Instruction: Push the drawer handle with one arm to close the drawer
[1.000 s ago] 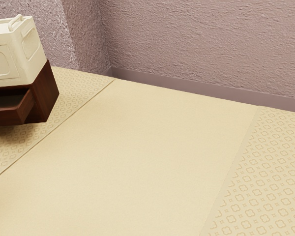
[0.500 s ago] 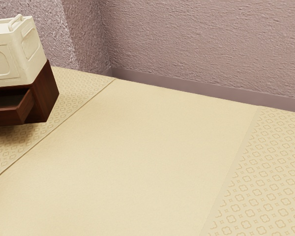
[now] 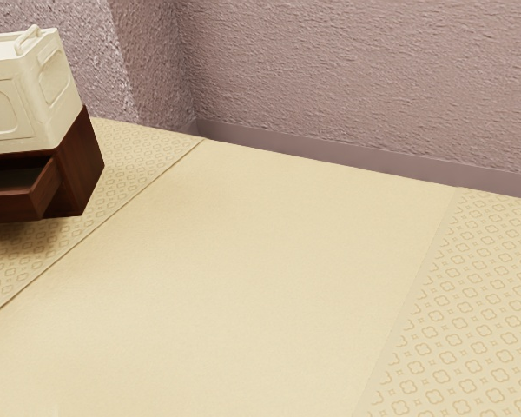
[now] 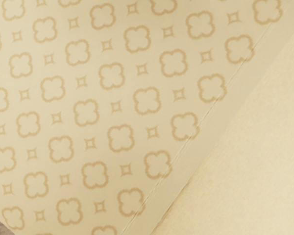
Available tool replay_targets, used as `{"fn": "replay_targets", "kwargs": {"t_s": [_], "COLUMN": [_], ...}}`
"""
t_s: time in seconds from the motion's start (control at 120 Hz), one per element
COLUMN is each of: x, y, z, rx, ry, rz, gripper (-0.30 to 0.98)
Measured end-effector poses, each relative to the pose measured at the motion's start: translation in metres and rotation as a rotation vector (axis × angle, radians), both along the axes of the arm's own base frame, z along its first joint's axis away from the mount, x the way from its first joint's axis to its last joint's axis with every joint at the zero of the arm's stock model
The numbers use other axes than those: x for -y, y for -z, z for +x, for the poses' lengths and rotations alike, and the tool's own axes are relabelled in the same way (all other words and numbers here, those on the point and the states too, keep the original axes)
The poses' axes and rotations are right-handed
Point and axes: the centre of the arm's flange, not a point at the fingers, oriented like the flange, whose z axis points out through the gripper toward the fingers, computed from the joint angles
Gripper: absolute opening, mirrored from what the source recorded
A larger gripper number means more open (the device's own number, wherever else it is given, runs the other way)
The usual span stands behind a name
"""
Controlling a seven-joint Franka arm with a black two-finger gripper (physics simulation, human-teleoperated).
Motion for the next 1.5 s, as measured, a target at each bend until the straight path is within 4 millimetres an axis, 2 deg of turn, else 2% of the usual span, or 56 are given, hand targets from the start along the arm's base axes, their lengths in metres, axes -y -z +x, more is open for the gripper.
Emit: {"fn": "replay_targets", "kwargs": {"t_s": [0.217,0.542,0.875,1.05,1.242,1.5], "x": [-0.001,-0.022,-0.012,-0.032,-0.048,-0.049], "y": [-0.001,-0.004,-0.009,0.013,0.012,0.015], "z": [0.014,0.024,0.013,0.015,0.015,0.044], "rx": [0.016,0.051,0.054,0.048,0.074,0.083], "ry": [0.0,-0.054,-0.002,0.023,0.051,0.138], "rz": [0.002,-0.014,-0.021,-0.049,-0.044,-0.04], "gripper": [0.63,0.63,0.63,0.63,0.63,0.63]}}
